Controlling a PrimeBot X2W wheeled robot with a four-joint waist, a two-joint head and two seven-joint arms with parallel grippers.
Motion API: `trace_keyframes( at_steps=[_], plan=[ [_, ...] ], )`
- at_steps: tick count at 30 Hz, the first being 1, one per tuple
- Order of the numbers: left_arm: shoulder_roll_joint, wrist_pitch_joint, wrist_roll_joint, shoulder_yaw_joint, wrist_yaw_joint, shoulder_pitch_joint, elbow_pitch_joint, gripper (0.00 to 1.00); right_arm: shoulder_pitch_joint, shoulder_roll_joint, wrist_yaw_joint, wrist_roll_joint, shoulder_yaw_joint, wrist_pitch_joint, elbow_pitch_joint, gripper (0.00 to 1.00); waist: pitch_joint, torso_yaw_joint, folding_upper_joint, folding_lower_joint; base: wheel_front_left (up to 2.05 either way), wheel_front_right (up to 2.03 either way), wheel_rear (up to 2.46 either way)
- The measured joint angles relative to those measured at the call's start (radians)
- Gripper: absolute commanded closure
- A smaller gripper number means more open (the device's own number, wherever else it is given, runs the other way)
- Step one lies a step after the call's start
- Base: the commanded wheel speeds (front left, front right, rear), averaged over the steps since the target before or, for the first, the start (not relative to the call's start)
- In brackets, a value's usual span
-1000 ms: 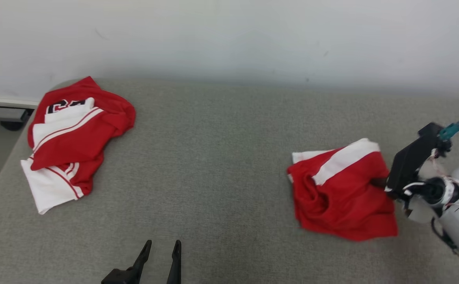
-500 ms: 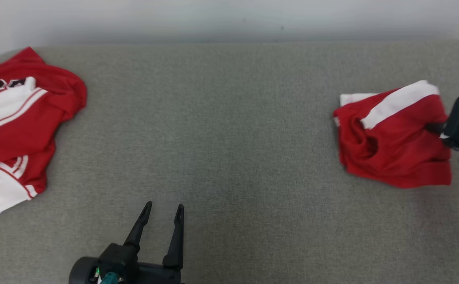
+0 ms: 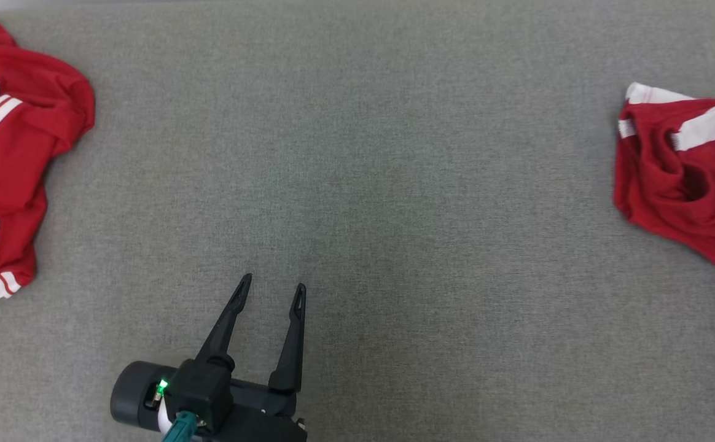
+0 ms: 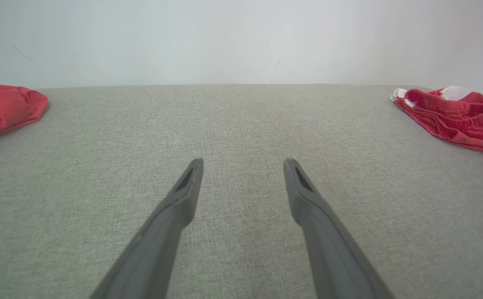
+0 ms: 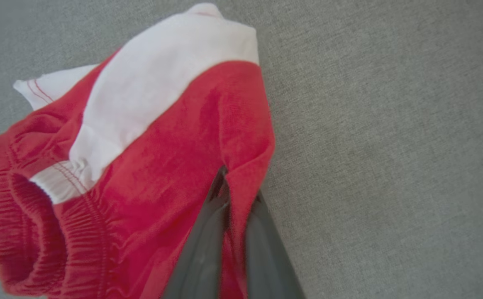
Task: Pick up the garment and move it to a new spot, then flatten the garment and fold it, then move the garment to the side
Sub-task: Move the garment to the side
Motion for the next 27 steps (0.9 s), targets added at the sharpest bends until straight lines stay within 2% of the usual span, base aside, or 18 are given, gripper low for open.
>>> trace_keyframes(
  at_steps=[14,24,25,26,27],
  plan=[
    [-0.011,0.03,0.018,0.019,0.0,-0.013,-0.029,0.0,-0.081,-0.08,0.009,-0.067,0.019,-0.014,0.054,1.0,0.062,0.031,-0.0001,-0.0002,0.0,0.0,0.0],
    [-0.015,0.046,0.025,0.028,0.0,-0.013,-0.042,0.0,-0.11,-0.091,0.021,-0.139,0.057,-0.062,0.068,1.0,0.077,0.041,-0.0001,-0.0002,0.0,0.0,0.0],
    [-0.015,0.046,0.025,0.033,0.0,-0.013,-0.042,0.0,-0.119,-0.091,0.022,-0.145,0.061,-0.065,0.07,0.62,0.078,0.042,-0.0002,-0.0002,0.0,0.0,0.0],
    [-0.015,0.046,0.025,0.04,0.0,-0.013,-0.041,0.0,-0.126,-0.09,0.023,-0.155,0.065,-0.067,0.072,0.02,0.079,0.043,-0.0001,-0.0002,0.0,0.0,0.0],
    [-0.015,0.046,0.025,0.045,0.0,-0.013,-0.041,0.0,-0.13,-0.087,0.022,-0.161,0.07,-0.068,0.077,0.0,0.078,0.042,-0.0001,-0.0001,0.0,0.0,0.0]
  ],
)
